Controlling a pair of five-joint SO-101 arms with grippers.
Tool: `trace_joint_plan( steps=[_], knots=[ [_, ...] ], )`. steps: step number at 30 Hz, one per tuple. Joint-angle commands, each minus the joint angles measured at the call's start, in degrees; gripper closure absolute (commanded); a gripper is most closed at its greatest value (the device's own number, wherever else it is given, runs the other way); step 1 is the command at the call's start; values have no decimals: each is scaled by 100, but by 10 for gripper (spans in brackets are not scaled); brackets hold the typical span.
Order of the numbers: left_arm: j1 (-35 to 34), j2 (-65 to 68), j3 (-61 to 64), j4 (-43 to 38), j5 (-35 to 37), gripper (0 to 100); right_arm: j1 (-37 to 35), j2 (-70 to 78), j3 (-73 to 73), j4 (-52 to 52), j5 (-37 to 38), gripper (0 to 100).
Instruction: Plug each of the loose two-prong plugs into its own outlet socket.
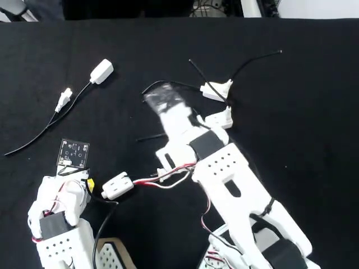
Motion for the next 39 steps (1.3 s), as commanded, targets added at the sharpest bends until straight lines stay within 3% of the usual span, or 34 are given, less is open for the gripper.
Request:
trace_joint_plan(
  steps=[1, 3, 10, 15, 27, 36, 39],
  knots=[
    [-31, -53, 66, -123, -18, 751, -70, -180, 435, -369, -1758, 669],
    [-31, -53, 66, -123, -18, 751, -343, -180, 708, -580, -2127, 627],
    [-40, -53, 66, -123, -18, 751, -457, -4, 444, -756, -2708, 634],
    [-40, -53, 66, -132, -18, 751, -387, 1226, -286, -747, -3138, 705],
    [-40, -53, 66, -132, -18, 751, -343, 3160, -1402, -712, -4598, 707],
    [-40, -53, 66, -132, -18, 751, -510, 3609, -1402, -721, -4712, 712],
    [-40, -53, 66, -132, -18, 751, -501, 3811, -1420, -730, -4668, 779]
  ],
)
